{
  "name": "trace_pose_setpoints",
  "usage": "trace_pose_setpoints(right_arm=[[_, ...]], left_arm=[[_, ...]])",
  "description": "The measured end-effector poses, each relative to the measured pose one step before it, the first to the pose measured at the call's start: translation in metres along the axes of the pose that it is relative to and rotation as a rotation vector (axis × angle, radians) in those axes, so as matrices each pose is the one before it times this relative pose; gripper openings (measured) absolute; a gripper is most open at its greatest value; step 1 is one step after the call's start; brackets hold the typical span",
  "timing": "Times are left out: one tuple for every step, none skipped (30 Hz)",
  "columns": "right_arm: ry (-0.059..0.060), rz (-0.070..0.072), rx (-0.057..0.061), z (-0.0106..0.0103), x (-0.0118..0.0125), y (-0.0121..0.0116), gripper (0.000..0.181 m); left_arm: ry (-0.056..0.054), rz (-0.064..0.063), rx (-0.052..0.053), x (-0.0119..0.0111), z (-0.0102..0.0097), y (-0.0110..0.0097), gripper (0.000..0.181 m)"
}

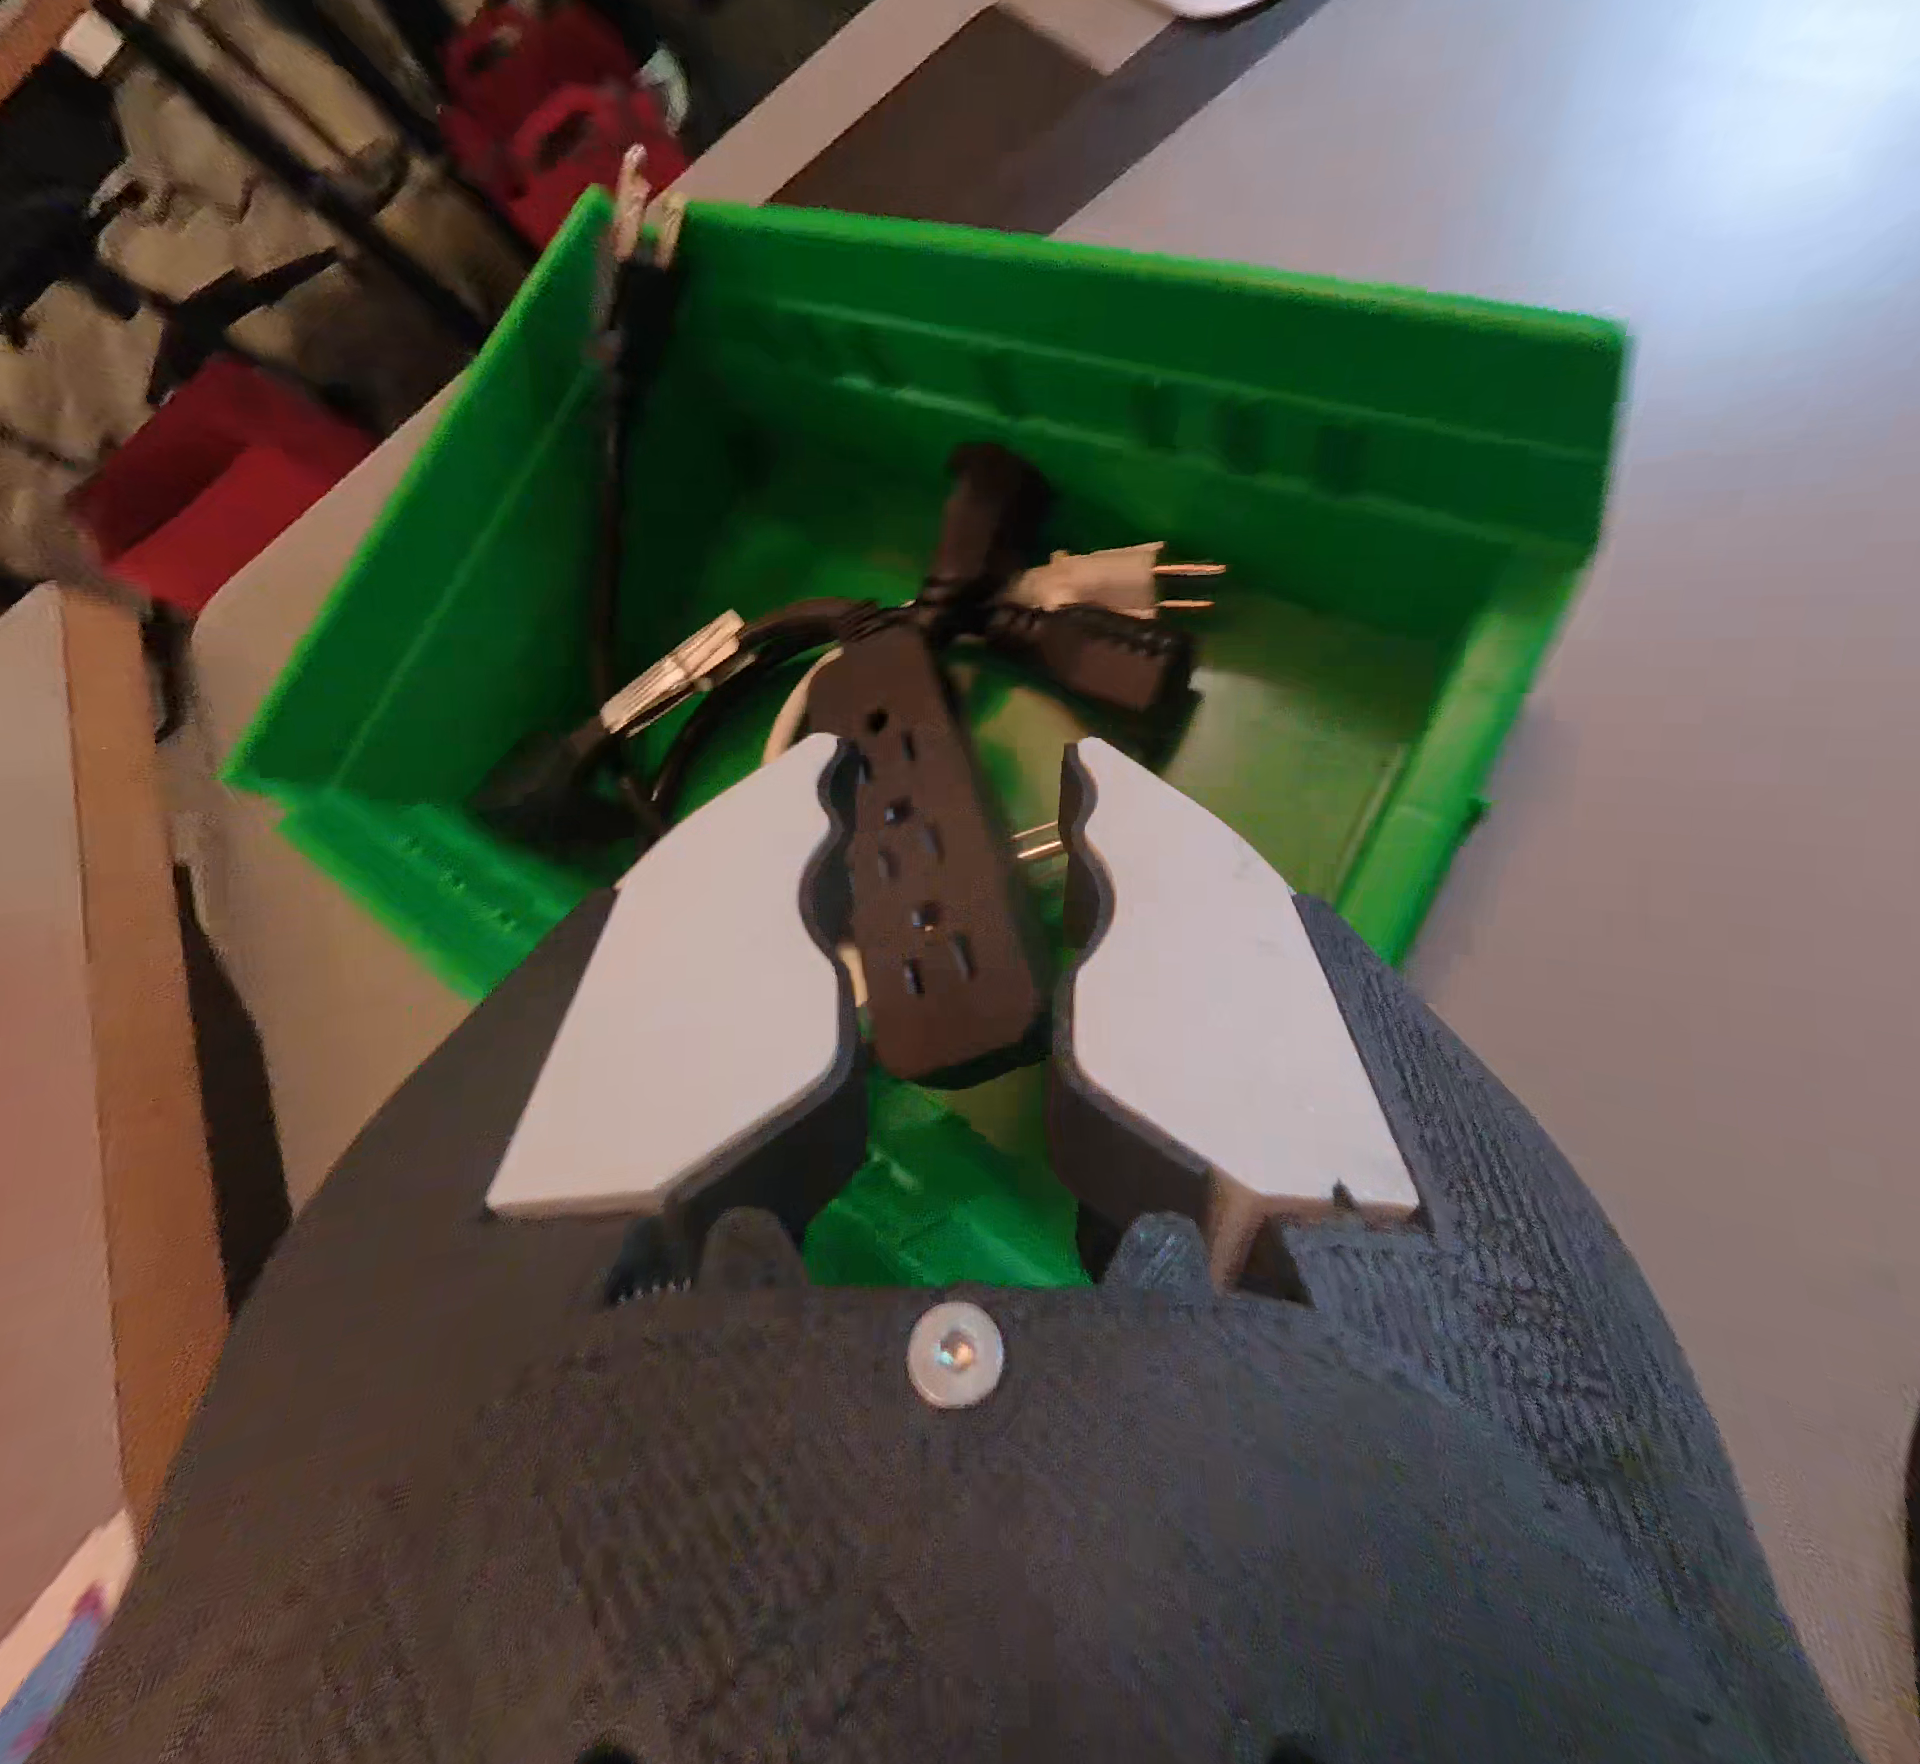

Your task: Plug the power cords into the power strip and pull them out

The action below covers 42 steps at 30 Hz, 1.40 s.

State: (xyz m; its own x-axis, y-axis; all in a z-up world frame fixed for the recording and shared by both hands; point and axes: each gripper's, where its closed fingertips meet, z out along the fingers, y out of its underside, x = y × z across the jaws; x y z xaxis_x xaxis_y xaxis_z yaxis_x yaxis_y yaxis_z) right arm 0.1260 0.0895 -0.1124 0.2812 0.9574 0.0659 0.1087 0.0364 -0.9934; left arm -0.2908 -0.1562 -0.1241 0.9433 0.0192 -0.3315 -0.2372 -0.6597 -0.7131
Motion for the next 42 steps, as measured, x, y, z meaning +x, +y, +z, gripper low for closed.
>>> trace_pose_setpoints(right_arm=[[0.0107,-0.0044,0.0048,-0.00113,0.00122,-0.00113,0.043],[0.005,-0.0037,0.0022,-0.00072,0.00045,-0.00035,0.043],[0.0008,0.0002,-0.0002,-0.00018,-0.00019,0.00022,0.043],[-0.0016,0.0027,-0.0016,0.00028,-0.00054,0.00037,0.043],[-0.0054,0.0018,-0.0037,0.00047,-0.00129,0.00078,0.042],[-0.0022,-0.0013,-0.0043,0.00064,-0.00102,0.00102,0.042],[-0.0043,-0.0065,-0.005,0.00066,-0.00148,0.00126,0.042],[-0.0067,-0.0065,-0.0095,0.00084,-0.00194,0.00196,0.041],[-0.0052,-0.0064,-0.0052,0.00059,-0.00189,0.00134,0.041],[-0.0067,-0.0074,-0.004,0.00057,-0.00198,0.00098,0.04],[-0.0051,-0.0069,-0.0049,0.00043,-0.00177,0.00109,0.039],[-0.0051,-0.0055,-0.0032,0.00031,-0.00159,0.00072,0.038],[-0.0059,-0.0032,-0.0022,0.00016,-0.00147,0.00055,0.038],[-0.004,-0.0029,0.0,0.00006,-0.00109,0.00031,0.037],[-0.0056,-0.004,0.0012,-0.00005,-0.00115,0.00009,0.037],[-0.005,-0.0041,0.0006,-0.00013,-0.00103,-0.00013,0.036],[-0.0012,-0.0043,0.001,-0.00022,-0.00059,-0.00018,0.036],[-0.0011,-0.0045,0.0004,-0.00036,-0.00043,-0.00028,0.035],[-0.0009,-0.0032,0.0019,-0.00023,-0.00041,-0.00047,0.035],[-0.0014,-0.0014,0.0023,-0.00025,-0.00038,-0.00048,0.035],[-0.0018,0.0,0.0008,-0.0001,-0.0004,-0.00021,0.034],[-0.0031,-0.0006,-0.0009,0.00005,-0.00039,0.0002,0.034],[-0.0023,-0.0008,-0.0012,0.00012,-0.00042,0.00041,0.033],[-0.0021,-0.0011,-0.0015,0.00001,-0.00035,0.00046,0.032],[-0.0008,-0.0026,-0.0012,-0.00007,-0.00034,0.0002,0.031],[0.0,-0.0049,0.0002,-0.00013,-0.00034,0.0,0.03],[-0.0005,-0.006,0.0003,-0.00016,-0.00053,0.00007,0.03],[0.0002,-0.0048,0.0007,-0.00007,-0.00052,-0.00031,0.029],[0.0,-0.003,0.0015,-0.00007,-0.00044,-0.00037,0.029],[0.0013,-0.001,0.0,0.00009,-0.00018,-0.00018,0.029],[0.0049,0.0001,0.0011,0.00003,0.00044,-0.00016,0.03],[0.0045,0.0008,0.0058,-0.0003,0.00032,-0.001,0.031],[0.0041,0.0028,0.0067,-0.00038,0.00036,-0.00107,0.031],[0.0074,0.0038,0.0066,-0.00045,0.00095,-0.00111,0.032],[0.005,0.0042,0.0069,-0.00038,0.00069,-0.00096,0.032],[0.0009,0.0059,0.0065,-0.00051,0.00008,-0.001,0.032],[0.0011,0.0059,0.0027,-0.00044,0.00022,-0.00052,0.032],[0.0029,0.002,0.0007,-0.00057,0.0003,-0.00012,0.033],[0.004,-0.0018,0.002,-0.00063,0.00042,-0.00012,0.033],[0.0047,-0.0023,0.0041,-0.00069,0.00063,-0.00056,0.033],[0.0036,-0.0011,0.0016,-0.00041,0.00061,-0.00036,0.032],[0.0021,0.0008,-0.0011,0.0002,0.00044,0.00025,0.033]], left_arm=[[-0.0006,-0.0191,-0.0306,-0.00292,0.00368,0.00358,0.038],[0.0194,-0.0191,-0.0426,0.0003,0.00475,0.00439,0.039],[0.0118,-0.0174,-0.0475,-0.00061,0.00541,0.00378,0.04],[0.0053,-0.0024,-0.0389,-0.00094,0.00531,0.00189,0.041],[0.0153,0.0047,-0.0513,0.00069,0.00521,0.00286,0.041],[0.0207,-0.002,-0.0718,0.00114,0.00543,0.00488,0.047],[0.0231,-0.0071,-0.0848,0.00086,0.00539,0.00635,0.054],[0.0262,-0.008,-0.0859,0.00079,0.00527,0.00673,0.057],[0.0083,-0.0102,-0.0687,-0.00234,0.00446,0.00446,0.063],[-0.0056,-0.0088,-0.0427,-0.00512,0.00286,0.00117,0.063],[0.0093,-0.0166,-0.0338,-0.00348,0.00214,0.00049,0.063],[0.0243,-0.0212,-0.0256,-0.0013,0.00185,-0.00021,0.063],[0.0193,-0.015,-0.021,-0.00123,0.00183,-0.00024,0.063],[-0.0021,-0.0085,-0.0207,-0.00357,0.00199,0.00022,0.063],[-0.0074,-0.0057,-0.019,-0.00321,0.00231,0.00054,0.065],[0.0056,-0.0048,-0.0101,0.00016,0.00226,-0.00038,0.065],[0.004,-0.0002,-0.0035,0.00122,0.00204,-0.00085,0.064],[0.0037,0.0057,-0.0003,0.00189,0.00189,-0.00104,0.061],[0.0039,0.0103,0.0072,0.00226,0.0014,-0.00184,0.055],[-0.0053,0.0108,0.0084,0.00112,0.00075,-0.00193,0.051],[-0.013,0.0112,0.0002,-0.00022,0.00025,-0.00069,0.051],[-0.0094,0.014,0.0009,0.00003,-0.00054,-0.00024,0.05],[-0.0075,0.0164,0.0023,0.00031,-0.00106,-0.00015,0.05],[-0.0162,0.0194,0.0068,-0.00077,-0.00162,-0.00034,0.049],[-0.0312,0.0158,0.0046,-0.00322,-0.00214,0.00034,0.049],[-0.0302,0.0167,0.0047,-0.00343,-0.00288,0.00087,0.048],[-0.02,0.0096,0.0059,-0.00267,-0.00368,0.00107,0.048],[-0.0172,0.0043,0.0107,-0.0028,-0.0046,0.00091,0.048],[-0.024,0.0044,0.0146,-0.00402,-0.00576,0.00076,0.048],[-0.0269,0.004,0.0141,-0.00474,-0.00671,0.00115,0.048],[-0.0212,0.0021,0.0205,-0.00444,-0.00715,0.00042,0.047],[-0.0174,-0.0034,0.0302,-0.00452,-0.0079,-0.00086,0.047],[-0.021,-0.008,0.0409,-0.00568,-0.00871,-0.00291,0.047],[-0.0242,-0.0065,0.0409,-0.00656,-0.00966,-0.00393,0.046],[-0.0278,0.0002,0.0304,-0.00703,-0.00983,-0.00374,0.046],[-0.0252,0.0008,0.0333,-0.00649,-0.01027,-0.00511,0.046],[-0.0183,-0.0021,0.0402,-0.00489,-0.01159,-0.00697,0.046],[-0.0136,0.0013,0.0425,-0.00288,-0.01319,-0.00851,0.046],[-0.0166,0.0118,0.0446,-0.00174,-0.0143,-0.01013,0.046],[-0.0197,0.0169,0.0435,-0.00115,-0.01458,-0.01105,0.046],[-0.0199,0.0205,0.0427,-0.00034,-0.01446,-0.01205,0.046],[-0.0199,0.0236,0.0444,0.00049,-0.01418,-0.01304,0.046]])
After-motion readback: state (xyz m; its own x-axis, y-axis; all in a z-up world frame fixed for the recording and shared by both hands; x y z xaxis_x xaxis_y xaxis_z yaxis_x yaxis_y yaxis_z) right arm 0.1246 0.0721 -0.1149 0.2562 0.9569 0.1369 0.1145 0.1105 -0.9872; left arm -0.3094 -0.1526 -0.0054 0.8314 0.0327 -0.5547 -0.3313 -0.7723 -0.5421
